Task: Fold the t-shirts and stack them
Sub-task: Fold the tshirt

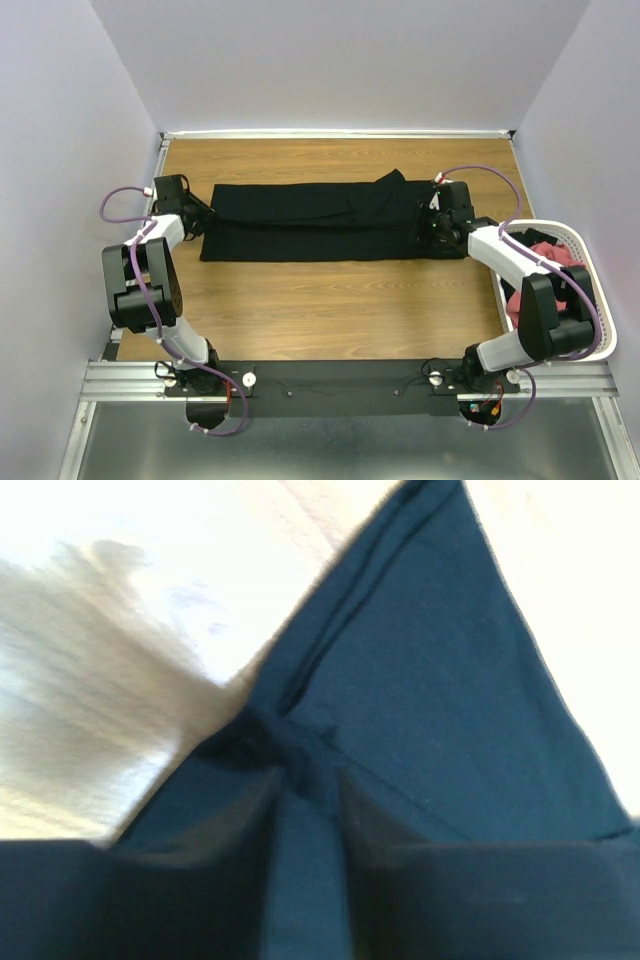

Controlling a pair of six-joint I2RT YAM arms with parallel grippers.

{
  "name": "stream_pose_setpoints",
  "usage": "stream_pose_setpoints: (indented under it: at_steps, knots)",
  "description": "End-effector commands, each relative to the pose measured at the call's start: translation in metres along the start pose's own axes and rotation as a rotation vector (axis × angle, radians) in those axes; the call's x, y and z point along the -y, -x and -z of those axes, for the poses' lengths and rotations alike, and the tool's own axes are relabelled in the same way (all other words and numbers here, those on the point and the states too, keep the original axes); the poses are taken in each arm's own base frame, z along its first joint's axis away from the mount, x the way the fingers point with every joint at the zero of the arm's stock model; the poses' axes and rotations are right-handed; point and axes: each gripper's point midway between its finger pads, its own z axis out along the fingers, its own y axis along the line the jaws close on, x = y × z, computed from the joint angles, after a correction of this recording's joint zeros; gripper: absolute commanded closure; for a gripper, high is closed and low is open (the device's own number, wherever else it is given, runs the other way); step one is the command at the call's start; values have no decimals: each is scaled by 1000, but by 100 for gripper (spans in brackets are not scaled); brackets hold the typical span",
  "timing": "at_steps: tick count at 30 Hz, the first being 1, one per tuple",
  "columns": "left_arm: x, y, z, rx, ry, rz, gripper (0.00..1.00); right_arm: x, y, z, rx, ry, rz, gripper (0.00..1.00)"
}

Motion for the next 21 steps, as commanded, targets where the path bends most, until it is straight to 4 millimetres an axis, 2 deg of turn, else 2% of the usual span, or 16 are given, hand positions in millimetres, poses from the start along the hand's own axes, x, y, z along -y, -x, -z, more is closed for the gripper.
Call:
stream_pose_setpoints:
  at_steps: [1,3,5,6,7,8,9,12,14,15,17,18,21]
  knots:
    - [21,9,1,21,-85,-31,51,-18,1,1,2,66,55,39]
    - [23,15,4,44,-85,-37,47,-26,3,2,6,87,72,39]
    - [23,25,7,71,-79,-36,42,-48,4,3,2,146,108,39]
    - [22,27,8,74,-74,-33,39,-52,7,3,6,164,111,39]
    - [23,28,9,77,-75,-38,39,-66,6,3,6,197,135,39]
    - [22,29,11,83,-74,-43,38,-80,14,5,19,238,147,39]
    - [21,30,14,91,-67,-47,38,-94,8,2,1,270,168,39]
    - [20,33,26,123,-65,-72,39,-131,13,-2,-11,385,194,39]
    - [12,25,31,121,-53,-84,40,-159,9,-3,-27,465,227,40]
    - [12,26,37,134,-58,-99,41,-169,11,-10,-37,483,228,40]
    - [2,15,40,126,-42,-108,43,-188,13,-15,-40,542,226,41]
    - [-9,4,38,106,-23,-111,42,-194,12,-27,-63,552,211,42]
    - [-24,-12,35,77,-2,-111,43,-202,15,-44,-80,569,197,43]
